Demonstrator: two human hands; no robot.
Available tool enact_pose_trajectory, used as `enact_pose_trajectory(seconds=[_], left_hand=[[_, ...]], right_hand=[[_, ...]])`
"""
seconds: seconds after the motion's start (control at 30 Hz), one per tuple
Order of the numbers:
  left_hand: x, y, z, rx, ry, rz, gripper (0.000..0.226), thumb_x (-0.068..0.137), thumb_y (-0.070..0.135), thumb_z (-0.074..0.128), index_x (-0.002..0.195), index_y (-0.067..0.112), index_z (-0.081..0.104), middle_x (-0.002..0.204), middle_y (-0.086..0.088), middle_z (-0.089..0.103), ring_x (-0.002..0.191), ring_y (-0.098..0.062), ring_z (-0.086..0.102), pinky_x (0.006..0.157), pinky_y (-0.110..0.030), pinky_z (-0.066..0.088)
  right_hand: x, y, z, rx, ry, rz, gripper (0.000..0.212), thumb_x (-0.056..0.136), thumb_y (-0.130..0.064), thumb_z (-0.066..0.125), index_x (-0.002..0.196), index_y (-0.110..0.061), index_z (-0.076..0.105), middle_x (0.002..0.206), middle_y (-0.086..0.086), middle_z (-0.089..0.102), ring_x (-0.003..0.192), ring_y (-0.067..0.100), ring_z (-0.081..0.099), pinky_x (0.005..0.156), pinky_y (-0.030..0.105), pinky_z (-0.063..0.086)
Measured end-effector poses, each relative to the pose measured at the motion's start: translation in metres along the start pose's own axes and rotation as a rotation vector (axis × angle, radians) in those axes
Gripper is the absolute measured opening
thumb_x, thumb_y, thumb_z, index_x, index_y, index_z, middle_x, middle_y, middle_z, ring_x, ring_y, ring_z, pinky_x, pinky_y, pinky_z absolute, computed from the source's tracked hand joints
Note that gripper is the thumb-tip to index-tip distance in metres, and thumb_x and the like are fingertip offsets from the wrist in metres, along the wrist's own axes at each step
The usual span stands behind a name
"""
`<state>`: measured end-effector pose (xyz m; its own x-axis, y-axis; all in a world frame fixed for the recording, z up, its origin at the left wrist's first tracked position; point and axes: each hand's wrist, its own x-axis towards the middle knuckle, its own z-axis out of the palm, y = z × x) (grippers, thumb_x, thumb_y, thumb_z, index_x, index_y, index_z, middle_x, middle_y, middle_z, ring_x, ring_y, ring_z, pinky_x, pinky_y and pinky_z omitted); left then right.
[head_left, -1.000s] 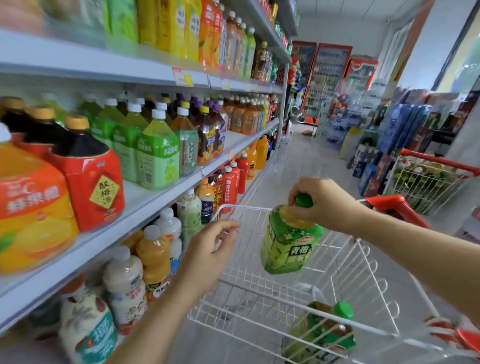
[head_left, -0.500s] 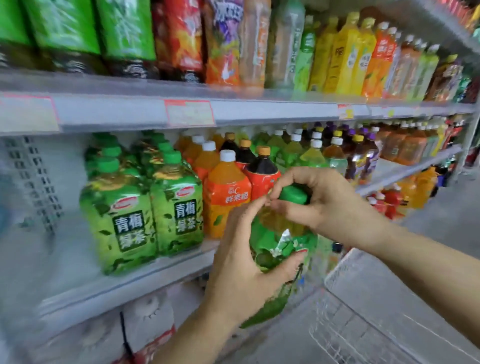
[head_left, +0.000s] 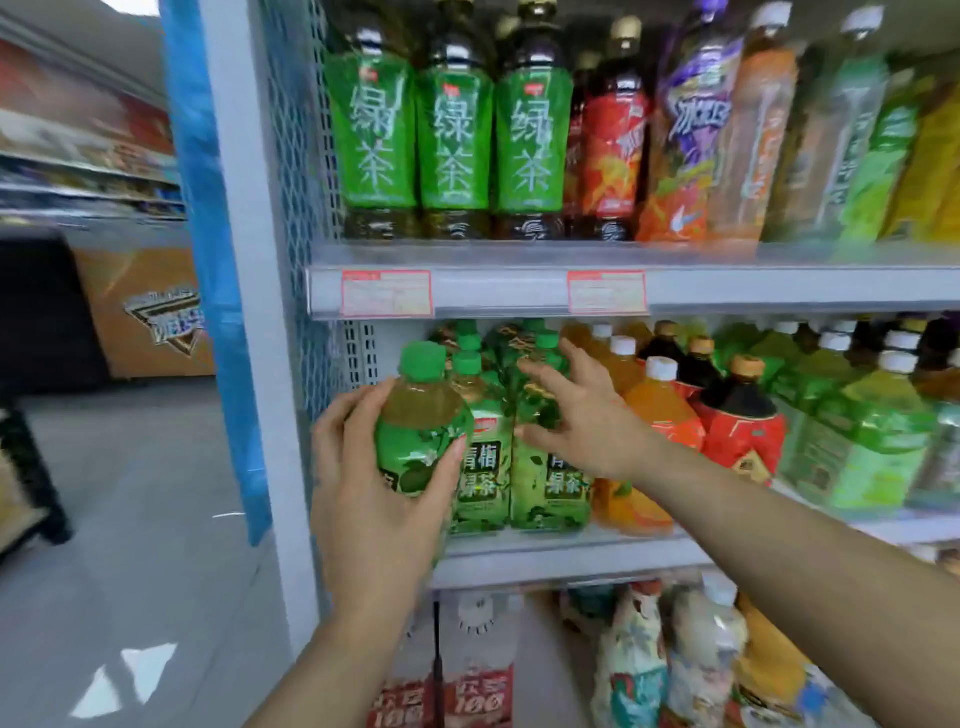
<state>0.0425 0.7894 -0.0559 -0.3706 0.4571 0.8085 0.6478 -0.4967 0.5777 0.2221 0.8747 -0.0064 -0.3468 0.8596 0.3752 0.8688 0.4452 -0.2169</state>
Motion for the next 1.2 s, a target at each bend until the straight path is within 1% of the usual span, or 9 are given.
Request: enact_pose_trajectory(seconds=[0.1,0.17,0.5,0.67,0.8,0.93,1.03,1.13,1.2], left_hand=[[0.016,-0.018,0.003,0.127,0.036,-0.044,0.060,0.076,0.051,0.071,0.127,0.038,0.044,0.133,0.011,0.039,0.120,-0.008,0.043,0.089,-0.038,0.047],[0.024,-0.032,0.011,0.183,0.051,-0.081,0.057,0.077,0.048,0.069,0.128,0.035,0.047,0.135,0.009,0.039,0.120,-0.014,0.043,0.088,-0.047,0.048],[0.063,-0.095,0.072,0.100,0.008,-0.296,0.054,0.084,0.042,0.066,0.131,0.028,0.045,0.143,-0.004,0.035,0.117,-0.028,0.050,0.091,-0.037,0.042],[0.079,-0.127,0.087,-0.053,-0.201,-0.281,0.062,0.089,0.034,0.059,0.143,0.029,0.030,0.156,-0.004,0.014,0.143,-0.023,0.016,0.114,-0.037,0.018],[0.084,-0.126,0.097,-0.019,-0.311,-0.393,0.069,0.095,0.026,0.050,0.149,0.038,0.008,0.158,-0.006,-0.012,0.146,-0.026,-0.003,0.115,-0.044,0.011],[0.063,-0.110,0.080,-0.117,-0.161,-0.445,0.058,0.098,0.008,0.043,0.148,0.028,0.023,0.156,-0.008,0.011,0.143,-0.020,0.018,0.112,-0.024,0.016],[0.030,-0.080,0.059,-0.144,-0.011,-0.245,0.040,0.093,-0.001,0.045,0.129,0.016,0.050,0.133,-0.010,0.043,0.121,-0.006,0.039,0.099,-0.001,0.022],[0.000,-0.048,0.054,-0.241,-0.042,-0.028,0.031,0.089,0.003,0.046,0.111,0.020,0.060,0.118,-0.001,0.048,0.109,-0.004,0.045,0.098,-0.015,0.037],[-0.016,-0.033,0.064,-0.280,-0.113,0.100,0.026,0.088,0.012,0.045,0.106,0.023,0.060,0.111,0.008,0.048,0.105,-0.012,0.051,0.091,-0.038,0.046]], right_hand=[[0.008,0.000,0.019,-0.160,0.033,0.029,0.073,0.082,-0.053,0.059,0.143,-0.028,0.027,0.154,0.013,-0.011,0.140,0.035,0.009,0.115,0.046,0.020],[0.009,-0.001,0.026,-0.212,0.065,0.033,0.073,0.082,-0.054,0.059,0.142,-0.028,0.028,0.153,0.011,-0.013,0.139,0.035,0.012,0.114,0.047,0.021],[0.013,0.011,0.041,-0.244,0.185,-0.038,0.071,0.079,-0.044,0.068,0.139,-0.026,0.034,0.153,0.017,-0.006,0.136,0.036,0.021,0.110,0.046,0.023],[0.017,0.017,0.047,-0.262,0.206,-0.037,0.074,0.072,-0.039,0.075,0.135,-0.025,0.039,0.154,0.020,-0.004,0.133,0.039,0.028,0.107,0.047,0.027],[0.017,0.019,0.052,-0.255,0.245,-0.024,0.078,0.060,-0.035,0.083,0.127,-0.022,0.046,0.152,0.026,0.009,0.123,0.044,0.042,0.100,0.052,0.036],[0.016,0.020,0.050,-0.255,0.241,-0.041,0.077,0.065,-0.035,0.081,0.132,-0.022,0.044,0.154,0.025,0.001,0.128,0.044,0.036,0.106,0.054,0.030],[0.011,0.024,0.044,-0.195,0.198,-0.092,0.078,0.075,-0.034,0.076,0.140,-0.024,0.036,0.155,0.018,-0.011,0.139,0.042,0.020,0.113,0.052,0.020],[-0.009,0.028,0.036,-0.018,0.182,-0.123,0.069,0.083,-0.025,0.069,0.143,-0.024,0.034,0.157,0.007,-0.005,0.145,0.027,0.008,0.115,0.037,0.020],[-0.033,0.036,0.031,0.043,0.164,-0.122,0.057,0.085,-0.020,0.066,0.138,-0.020,0.043,0.154,0.008,0.022,0.140,0.022,0.023,0.112,0.027,0.022]])
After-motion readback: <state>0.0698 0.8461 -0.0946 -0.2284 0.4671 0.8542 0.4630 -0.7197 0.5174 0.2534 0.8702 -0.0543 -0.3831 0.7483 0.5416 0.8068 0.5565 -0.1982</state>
